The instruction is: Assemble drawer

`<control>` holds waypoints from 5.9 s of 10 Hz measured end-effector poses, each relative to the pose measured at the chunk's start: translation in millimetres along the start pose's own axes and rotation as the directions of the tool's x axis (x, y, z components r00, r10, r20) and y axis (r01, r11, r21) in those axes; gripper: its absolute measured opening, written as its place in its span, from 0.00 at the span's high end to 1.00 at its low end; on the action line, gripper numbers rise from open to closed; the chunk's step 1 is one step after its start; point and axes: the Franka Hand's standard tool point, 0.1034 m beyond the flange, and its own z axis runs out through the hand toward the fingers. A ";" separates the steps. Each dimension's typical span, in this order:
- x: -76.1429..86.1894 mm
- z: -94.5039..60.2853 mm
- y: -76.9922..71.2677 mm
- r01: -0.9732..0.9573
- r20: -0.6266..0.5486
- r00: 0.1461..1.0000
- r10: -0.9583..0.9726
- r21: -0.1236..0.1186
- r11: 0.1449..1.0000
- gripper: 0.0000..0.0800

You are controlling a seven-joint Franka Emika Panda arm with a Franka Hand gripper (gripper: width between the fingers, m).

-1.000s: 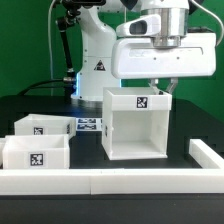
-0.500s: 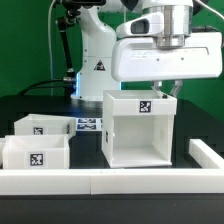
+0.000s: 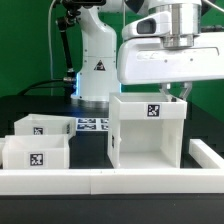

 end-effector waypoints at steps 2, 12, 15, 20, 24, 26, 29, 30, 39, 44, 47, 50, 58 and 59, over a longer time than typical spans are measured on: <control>16.5 2.1 1.5 0.003 -0.026 1.000 -0.003 0.005 1.000 0.95; 35.6 0.0 -6.4 -0.500 -0.068 0.860 0.505 0.079 0.862 0.95; 44.6 -3.9 3.1 -0.668 -0.070 0.731 0.678 0.126 0.733 0.95; 49.2 -8.0 7.5 -0.805 -0.046 0.570 0.820 0.165 0.569 0.94; 58.9 -9.4 17.6 -0.913 0.015 0.370 0.929 0.194 0.360 0.94; 64.4 -7.8 17.3 -0.958 0.063 0.227 0.972 0.194 0.211 0.94; 72.3 -4.0 13.3 -0.984 0.116 0.065 0.991 0.171 0.045 0.94; 74.4 -3.3 13.1 -0.986 0.123 0.044 0.991 0.166 0.023 0.94; 75.6 -1.1 12.9 -0.991 0.143 0.059 0.988 0.130 0.041 0.55; 78.4 -20.3 15.5 -0.906 0.102 0.406 0.908 0.174 0.385 0.19; 72.7 -40.3 21.6 -0.800 0.121 0.596 0.794 0.174 0.575 0.19; 73.6 -40.0 23.1 -0.786 0.098 0.612 0.785 0.183 0.590 0.19; 63.3 -38.9 38.4 -0.009 0.014 1.000 0.008 0.080 0.997 0.19; 58.5 -41.3 55.7 0.087 0.004 0.996 -0.087 0.079 0.993 0.19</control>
Offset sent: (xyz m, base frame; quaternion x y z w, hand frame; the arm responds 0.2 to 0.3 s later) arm 0.0000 0.0000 0.0000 0.0000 0.0000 0.0000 1.0000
